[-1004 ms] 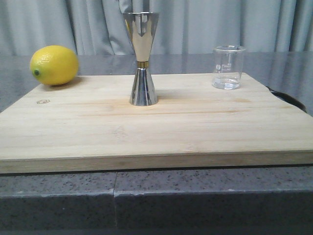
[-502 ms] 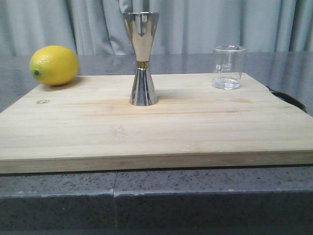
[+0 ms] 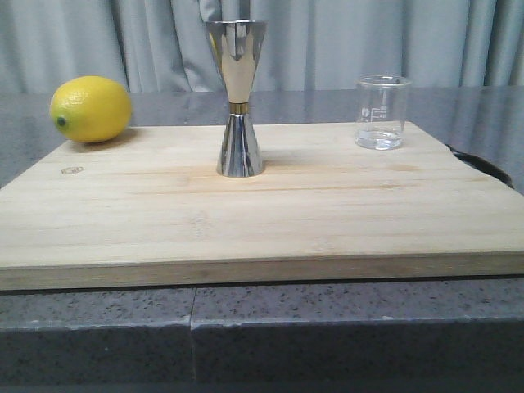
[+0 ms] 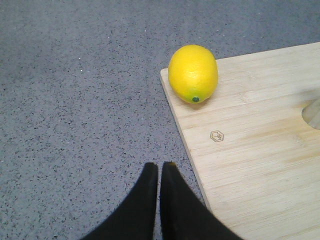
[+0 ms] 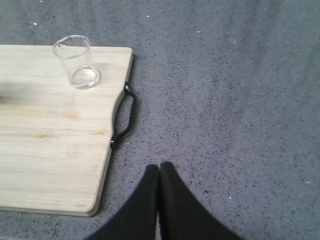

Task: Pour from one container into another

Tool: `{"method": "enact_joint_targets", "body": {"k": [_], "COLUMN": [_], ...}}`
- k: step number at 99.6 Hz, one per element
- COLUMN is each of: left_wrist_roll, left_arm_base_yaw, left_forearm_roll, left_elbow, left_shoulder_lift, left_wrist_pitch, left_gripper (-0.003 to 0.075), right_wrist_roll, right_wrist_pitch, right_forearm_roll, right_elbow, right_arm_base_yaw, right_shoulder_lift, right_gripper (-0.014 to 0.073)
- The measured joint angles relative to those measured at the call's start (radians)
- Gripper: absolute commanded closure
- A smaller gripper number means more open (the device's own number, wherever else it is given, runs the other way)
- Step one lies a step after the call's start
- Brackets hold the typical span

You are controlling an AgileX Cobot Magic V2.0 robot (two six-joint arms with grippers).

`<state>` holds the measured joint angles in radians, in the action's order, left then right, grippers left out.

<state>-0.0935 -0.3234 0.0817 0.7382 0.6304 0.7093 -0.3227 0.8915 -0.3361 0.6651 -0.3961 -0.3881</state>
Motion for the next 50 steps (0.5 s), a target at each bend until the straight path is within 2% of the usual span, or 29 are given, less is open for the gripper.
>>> {"method": "enact_joint_targets", "body": {"k": [35,42,50], "left_wrist_roll": [0.002,0.031,0.104], "left_arm_base_yaw": [0.005,0.044,0.134], "left_forearm_roll": [-0.005,-0.021,-0.071], "left_elbow": [-0.023,-0.052,-0.101], "left_shoulder_lift": [-0.014,-0.052,-0.122], "left_wrist_pitch": [-0.021,-0.054,-0.114], "left_gripper": [0.0739,0.0739,0.0739], "right_wrist_roll": [0.0,0.0,0.0], "right_wrist_pitch": [-0.002,-0.002,-0.002], "right_forearm_roll": [-0.002,-0.002,-0.002], "right_elbow": [0.0,0.0,0.0], "right_arm_base_yaw": [0.0,0.0,0.0], "right_shoulder_lift": [0.0,0.0,0.0], "right_gripper": [0.0665,0.0665,0.0665]}}
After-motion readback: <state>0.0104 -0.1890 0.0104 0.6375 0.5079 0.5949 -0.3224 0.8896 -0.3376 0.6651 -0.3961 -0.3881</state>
